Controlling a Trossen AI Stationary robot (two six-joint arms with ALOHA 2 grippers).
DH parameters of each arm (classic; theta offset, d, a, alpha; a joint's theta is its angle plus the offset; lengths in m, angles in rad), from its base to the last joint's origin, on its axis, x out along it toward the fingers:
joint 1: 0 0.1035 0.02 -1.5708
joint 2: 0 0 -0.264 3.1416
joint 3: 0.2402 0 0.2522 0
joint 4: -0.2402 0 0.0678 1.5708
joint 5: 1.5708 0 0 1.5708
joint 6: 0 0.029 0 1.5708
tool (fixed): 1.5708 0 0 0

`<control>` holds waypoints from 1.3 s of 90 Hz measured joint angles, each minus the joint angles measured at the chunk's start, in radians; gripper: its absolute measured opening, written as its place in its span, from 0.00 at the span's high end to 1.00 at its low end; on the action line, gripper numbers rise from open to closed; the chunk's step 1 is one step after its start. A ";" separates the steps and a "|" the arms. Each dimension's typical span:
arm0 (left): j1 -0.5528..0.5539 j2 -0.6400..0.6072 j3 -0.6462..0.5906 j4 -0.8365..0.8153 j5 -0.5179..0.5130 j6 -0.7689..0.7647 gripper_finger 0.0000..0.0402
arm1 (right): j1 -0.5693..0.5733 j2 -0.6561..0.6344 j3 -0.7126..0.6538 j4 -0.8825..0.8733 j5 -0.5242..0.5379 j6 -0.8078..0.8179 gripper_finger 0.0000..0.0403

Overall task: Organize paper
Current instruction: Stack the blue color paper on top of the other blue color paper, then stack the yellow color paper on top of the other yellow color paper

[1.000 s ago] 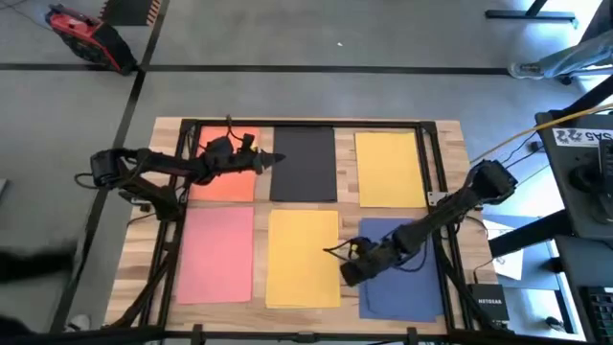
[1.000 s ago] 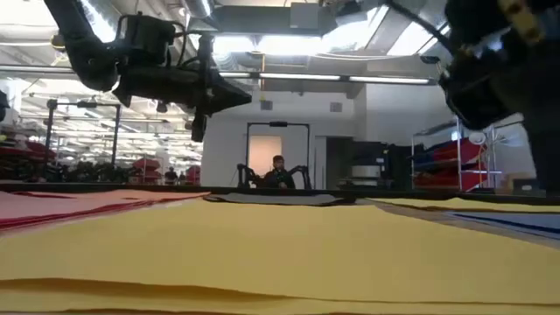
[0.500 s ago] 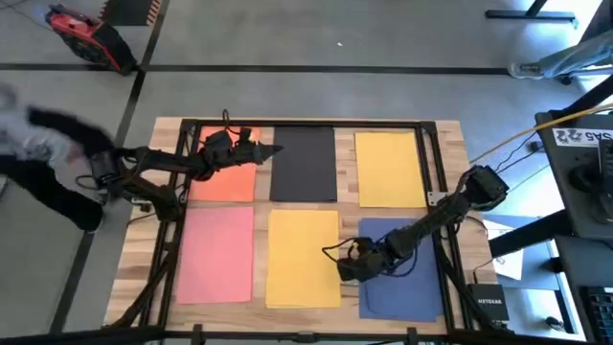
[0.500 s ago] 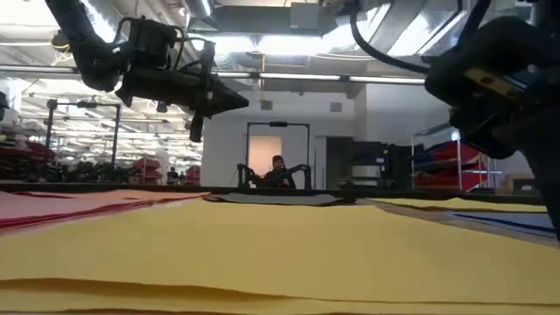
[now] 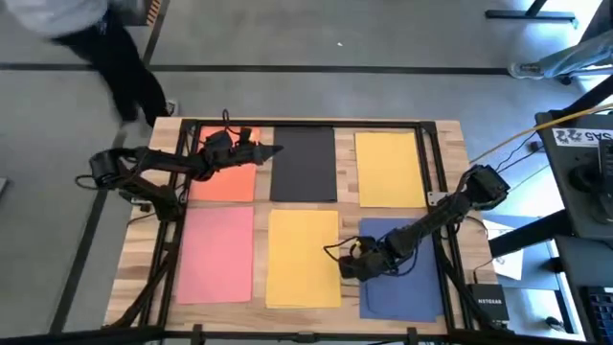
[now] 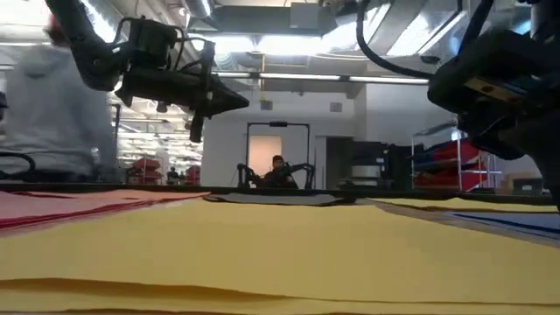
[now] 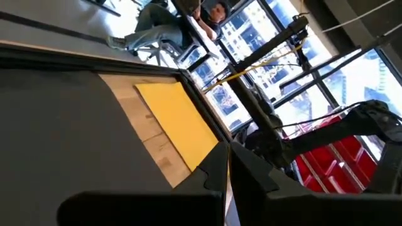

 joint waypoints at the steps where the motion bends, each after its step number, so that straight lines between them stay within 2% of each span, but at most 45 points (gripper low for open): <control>1: 0.000 0.000 0.000 0.000 0.000 0.000 1.00 | 0.000 -0.001 0.000 -0.004 -0.002 0.000 1.00; 23: 0.000 0.000 0.000 0.000 0.000 0.022 1.00 | 0.002 -0.069 -0.008 -0.136 0.015 -0.008 1.00; 37: 0.000 0.000 0.000 0.000 0.000 0.028 1.00 | 0.002 -0.134 0.002 -0.121 0.067 -0.110 1.00; 56: 0.000 0.000 0.000 -0.008 0.001 0.075 1.00 | 0.004 -0.157 0.052 -0.124 0.075 -0.261 1.00; 77: -0.003 0.000 0.000 -0.013 0.005 0.072 1.00 | 0.033 -0.157 0.057 -0.278 0.100 -0.249 1.00; 94: -0.007 0.000 0.000 -0.030 0.079 0.104 1.00 | 0.157 -0.145 0.094 -0.090 0.101 -0.588 1.00; 117: -0.014 0.000 0.000 -0.070 0.110 0.185 1.00 | 0.330 -0.083 0.140 -0.220 0.078 -0.647 1.00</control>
